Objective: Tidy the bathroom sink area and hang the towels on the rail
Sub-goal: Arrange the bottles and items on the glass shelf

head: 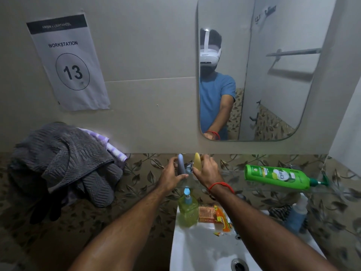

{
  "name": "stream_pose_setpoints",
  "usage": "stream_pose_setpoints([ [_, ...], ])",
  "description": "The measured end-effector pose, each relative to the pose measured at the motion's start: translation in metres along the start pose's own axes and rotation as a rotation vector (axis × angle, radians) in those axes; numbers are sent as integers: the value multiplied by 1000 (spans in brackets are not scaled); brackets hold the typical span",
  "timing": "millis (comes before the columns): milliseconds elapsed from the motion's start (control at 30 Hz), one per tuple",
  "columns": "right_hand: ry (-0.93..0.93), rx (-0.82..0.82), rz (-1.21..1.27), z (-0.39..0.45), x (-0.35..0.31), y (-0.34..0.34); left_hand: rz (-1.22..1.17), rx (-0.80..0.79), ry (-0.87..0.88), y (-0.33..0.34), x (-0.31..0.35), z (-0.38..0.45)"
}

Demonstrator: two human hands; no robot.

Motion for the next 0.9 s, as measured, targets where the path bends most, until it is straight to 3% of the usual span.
stream_pose_setpoints([
  [100, -50, 48, 38, -6, 7, -10, -24, 56, 37, -2, -1, -13],
  [233, -226, 370, -22, -29, 23, -61, 198, 469, 412, -12, 26, -53],
  [333, -133, 538, 26, -46, 69, -103, 401, 402, 737, 30, 66, -72],
  [400, -37, 633, 73, -57, 100, -127, 475, 302, 853, 64, 101, -73],
  [533, 93, 771, 52, -79, 139, -165, 483, 74, 748, 128, 161, -53],
  [633, 175, 773, 87, -89, 161, -188, 539, -69, 639, 174, 186, -31],
  [800, 298, 641, 186, -91, 187, -205, 729, -368, 474, 241, 196, -6],
  [900, 430, 475, 186, -89, 207, -199, 843, -334, 467, 254, 201, -4],
])
Point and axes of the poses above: each hand's wrist, its own z-axis towards the middle knuckle, its own y-axis out of the palm, x = y × z, the point moved 7 cm from there along z, towards the middle knuckle, and after that the axes turned 3 degrees about -x, right-handed, at the moved point
